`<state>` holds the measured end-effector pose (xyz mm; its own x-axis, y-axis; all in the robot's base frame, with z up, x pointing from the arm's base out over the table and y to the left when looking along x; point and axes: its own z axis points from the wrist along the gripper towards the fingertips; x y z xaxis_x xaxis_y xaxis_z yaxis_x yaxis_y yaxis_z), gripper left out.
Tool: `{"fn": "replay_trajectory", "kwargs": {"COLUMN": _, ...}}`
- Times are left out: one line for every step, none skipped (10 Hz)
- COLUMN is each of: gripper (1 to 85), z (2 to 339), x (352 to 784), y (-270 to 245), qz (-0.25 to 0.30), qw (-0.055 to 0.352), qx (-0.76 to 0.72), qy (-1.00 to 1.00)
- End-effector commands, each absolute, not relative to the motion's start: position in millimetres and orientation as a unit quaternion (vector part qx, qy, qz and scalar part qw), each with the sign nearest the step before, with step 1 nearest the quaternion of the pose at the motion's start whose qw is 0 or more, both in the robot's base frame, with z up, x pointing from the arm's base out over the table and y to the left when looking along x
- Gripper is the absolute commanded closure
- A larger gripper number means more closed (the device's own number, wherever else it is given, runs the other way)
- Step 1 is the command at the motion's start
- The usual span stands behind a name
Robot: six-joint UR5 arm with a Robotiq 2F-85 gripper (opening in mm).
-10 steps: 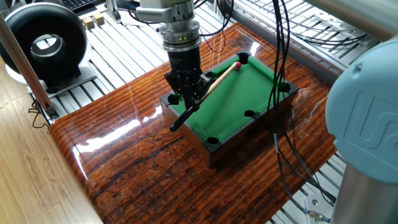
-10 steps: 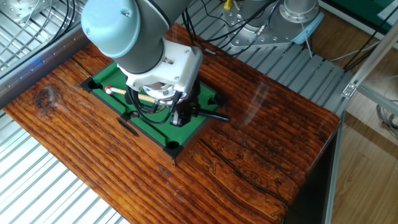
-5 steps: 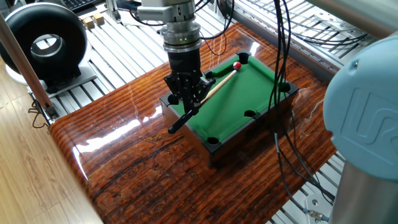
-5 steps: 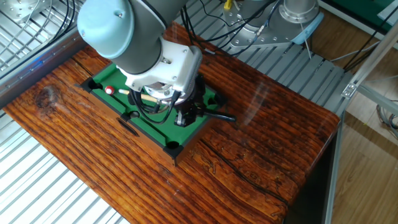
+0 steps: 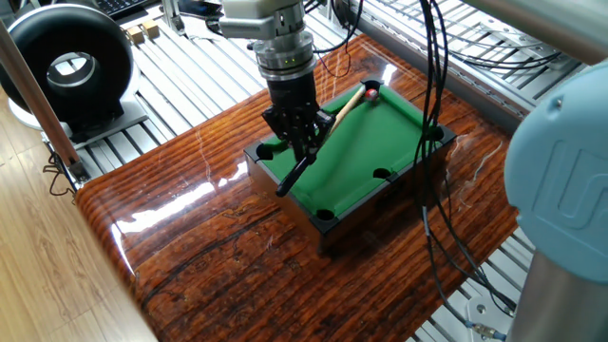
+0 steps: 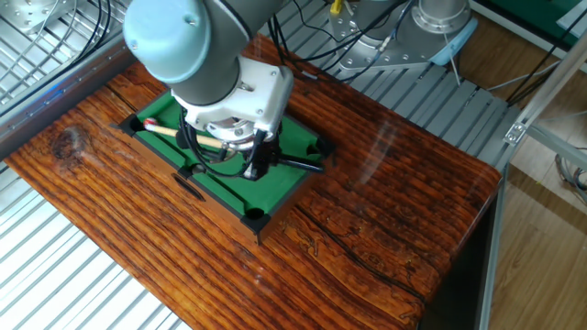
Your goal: Hit the pool ball
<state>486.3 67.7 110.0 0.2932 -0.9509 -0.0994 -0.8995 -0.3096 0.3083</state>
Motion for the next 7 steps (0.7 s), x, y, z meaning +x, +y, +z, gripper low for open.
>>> {"fn": "replay_trajectory", "kwargs": {"gripper": 84.7, "z": 117, "x": 485, "y": 79, "qz": -0.143, "qw": 0.095, "qx": 0.79, "qy": -0.589}}
{"fn": "replay_trajectory", "kwargs": {"gripper": 84.7, "z": 118, "x": 484, "y": 82, "qz": -0.147, "qw": 0.095, "qx": 0.787, "qy": -0.591}}
{"fn": "replay_trajectory", "kwargs": {"gripper": 84.7, "z": 119, "x": 482, "y": 85, "qz": -0.154, "qw": 0.093, "qx": 0.782, "qy": -0.597}}
{"fn": "replay_trajectory", "kwargs": {"gripper": 84.7, "z": 121, "x": 477, "y": 97, "qz": -0.17, "qw": 0.084, "qx": 0.759, "qy": -0.623}}
{"fn": "replay_trajectory", "kwargs": {"gripper": 84.7, "z": 124, "x": 472, "y": 111, "qz": -0.191, "qw": 0.07, "qx": 0.719, "qy": -0.665}}
{"fn": "replay_trajectory", "kwargs": {"gripper": 84.7, "z": 125, "x": 466, "y": 113, "qz": -0.201, "qw": 0.078, "qx": 0.697, "qy": -0.684}}
{"fn": "replay_trajectory", "kwargs": {"gripper": 84.7, "z": 123, "x": 463, "y": 106, "qz": -0.195, "qw": 0.089, "qx": 0.684, "qy": -0.697}}
